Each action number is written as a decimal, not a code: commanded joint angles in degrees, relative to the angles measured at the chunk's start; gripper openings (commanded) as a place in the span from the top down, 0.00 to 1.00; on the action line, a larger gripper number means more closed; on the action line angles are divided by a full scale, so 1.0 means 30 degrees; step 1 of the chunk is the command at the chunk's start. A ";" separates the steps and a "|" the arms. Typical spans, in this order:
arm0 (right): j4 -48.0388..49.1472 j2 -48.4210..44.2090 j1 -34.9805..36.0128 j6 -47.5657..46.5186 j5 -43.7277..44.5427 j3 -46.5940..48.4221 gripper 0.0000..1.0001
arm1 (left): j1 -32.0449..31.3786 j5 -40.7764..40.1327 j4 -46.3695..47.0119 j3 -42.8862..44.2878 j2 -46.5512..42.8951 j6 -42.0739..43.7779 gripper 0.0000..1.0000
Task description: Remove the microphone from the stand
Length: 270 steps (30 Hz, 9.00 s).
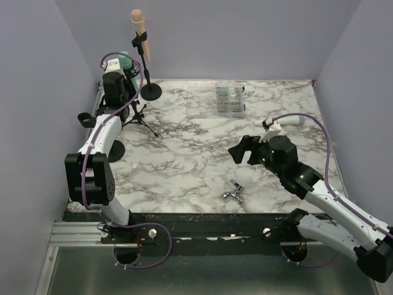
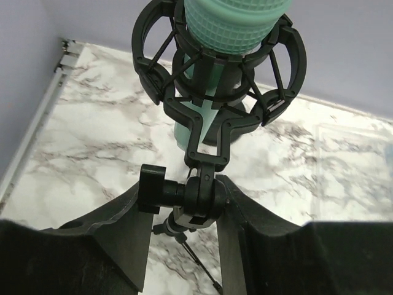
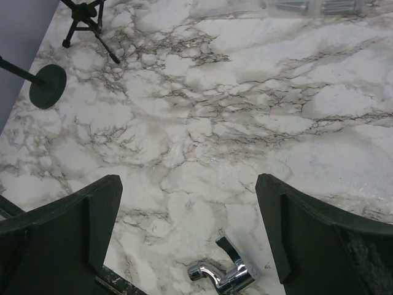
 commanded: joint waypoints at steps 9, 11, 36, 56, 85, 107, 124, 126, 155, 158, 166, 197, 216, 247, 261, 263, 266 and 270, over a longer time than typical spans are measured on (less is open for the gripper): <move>-0.1582 -0.0492 0.0117 0.0885 -0.0655 0.0307 0.00 | -0.4419 0.1159 -0.0965 -0.5473 -0.6395 -0.1199 1.00; -0.1726 -0.0256 0.0102 0.1092 -0.0838 0.0412 0.00 | -0.5225 0.1824 -0.1386 -0.6375 -0.7472 -0.1307 1.00; -0.0926 0.1925 0.0122 -0.0248 -0.1680 0.2605 0.00 | -0.7163 0.9132 -0.2325 -1.0520 -1.2974 -0.2378 0.34; 0.1793 1.0259 0.0455 -0.0674 -0.4658 1.1399 0.04 | -0.6899 0.2050 -0.6494 -0.3701 -1.7317 0.1213 0.02; -0.1038 1.8338 0.4166 -0.4265 0.1637 2.1720 0.20 | -0.5991 0.0636 -0.3166 -0.6065 -1.6432 0.2967 0.02; -0.0815 1.8848 0.4957 -0.5287 0.3488 2.2553 0.59 | -0.5991 0.1161 -0.3240 -0.6025 -1.6344 0.2707 0.02; -0.0111 1.4057 0.5012 -0.4989 0.3182 2.2773 0.99 | -0.5983 0.1034 -0.3221 -0.6073 -1.6101 0.2708 0.01; 0.0757 1.2945 0.4994 -0.4877 0.3377 2.1741 1.00 | -0.5991 0.1058 -0.3278 -0.6037 -1.6022 0.2680 0.02; 0.2072 0.4619 -0.7771 0.3622 0.2995 0.5971 0.99 | -0.6013 0.1418 -0.3339 -0.6036 -1.6020 0.2092 0.02; 0.1516 0.5783 -1.2023 0.7166 -0.3129 0.5519 0.99 | -0.6020 0.1443 -0.3317 -0.6065 -1.6022 0.2092 0.01; 0.2725 0.9043 -1.8709 1.2428 -1.0487 0.2578 0.99 | -0.6095 0.1446 -0.3291 -0.6095 -1.6051 0.2093 0.02; 0.5147 1.6384 -2.1331 1.4483 -0.6496 0.2913 0.85 | -0.6152 0.1423 -0.3431 -0.6009 -1.5850 0.1975 0.01; 0.6730 1.6538 -2.1331 1.4565 -0.7393 0.1696 0.33 | -0.6167 0.1446 -0.3485 -0.5949 -1.5990 0.1891 0.01; 0.2933 1.0577 -1.5841 0.6948 -0.8151 0.2980 0.01 | -0.6203 0.2409 -0.3485 -0.5921 -1.6021 0.1449 0.02; 0.8729 0.9343 -0.2623 0.7389 -0.9878 0.3144 0.01 | -0.6427 0.2198 -0.3397 -0.6062 -1.5607 0.1243 0.01; 1.0457 0.9613 -0.1324 0.8457 -1.0154 0.3140 0.01 | -0.6458 0.2039 -0.3397 -0.6095 -1.5602 0.1240 0.02; 1.1441 1.0059 0.0331 0.9405 -0.9200 0.3570 0.02 | -0.6489 0.1959 -0.3448 -0.6066 -1.5590 0.1264 0.02; 1.2237 1.0755 0.1471 1.0404 -0.8439 0.4352 0.04 | -0.6548 0.1809 -0.3485 -0.6043 -1.5580 0.1334 0.01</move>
